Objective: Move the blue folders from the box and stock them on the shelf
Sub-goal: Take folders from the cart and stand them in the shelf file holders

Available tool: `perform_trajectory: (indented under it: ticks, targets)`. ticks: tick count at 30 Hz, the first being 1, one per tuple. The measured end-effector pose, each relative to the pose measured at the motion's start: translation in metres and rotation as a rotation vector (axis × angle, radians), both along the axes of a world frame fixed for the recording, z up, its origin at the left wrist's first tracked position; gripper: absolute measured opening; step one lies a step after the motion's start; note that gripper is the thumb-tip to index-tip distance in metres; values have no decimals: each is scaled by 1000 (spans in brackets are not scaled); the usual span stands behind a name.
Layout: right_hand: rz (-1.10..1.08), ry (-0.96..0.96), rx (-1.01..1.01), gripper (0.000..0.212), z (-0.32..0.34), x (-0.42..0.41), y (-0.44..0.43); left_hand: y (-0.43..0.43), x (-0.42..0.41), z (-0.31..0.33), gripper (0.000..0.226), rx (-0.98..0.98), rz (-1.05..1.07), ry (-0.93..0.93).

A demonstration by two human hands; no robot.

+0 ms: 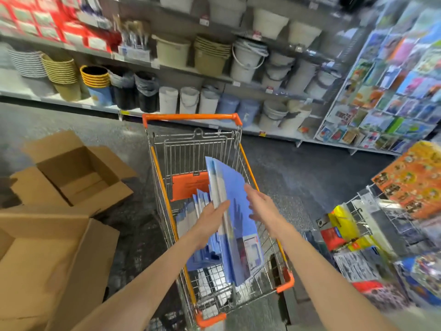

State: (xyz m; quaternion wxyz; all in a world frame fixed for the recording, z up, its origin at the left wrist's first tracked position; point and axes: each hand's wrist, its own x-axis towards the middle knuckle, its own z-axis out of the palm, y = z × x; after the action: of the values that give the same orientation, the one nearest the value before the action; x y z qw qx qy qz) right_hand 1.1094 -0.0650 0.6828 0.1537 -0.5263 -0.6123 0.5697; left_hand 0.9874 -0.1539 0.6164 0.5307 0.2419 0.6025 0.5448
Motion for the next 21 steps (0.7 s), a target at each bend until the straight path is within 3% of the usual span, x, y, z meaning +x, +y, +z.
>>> perform_trajectory:
  ticks: [3, 8, 11, 14, 21]
  targets:
    - [49, 62, -27, 72, 19, 0, 4, 1, 19, 23, 29, 81, -46, 46]
    - [-11, 147, 107, 79, 29, 35, 21, 14, 64, 57, 15, 92, -139, 154]
    - [1, 206, 112, 64, 32, 64, 31, 23, 83, 68, 28, 101, -148, 197]
    - [53, 290, 95, 40, 42, 99, 36, 34, 102, 74, 54, 84, -166, 198]
    - [162, 426, 38, 41, 69, 148, 44, 40, 124, 83, 78, 68, -182, 157]
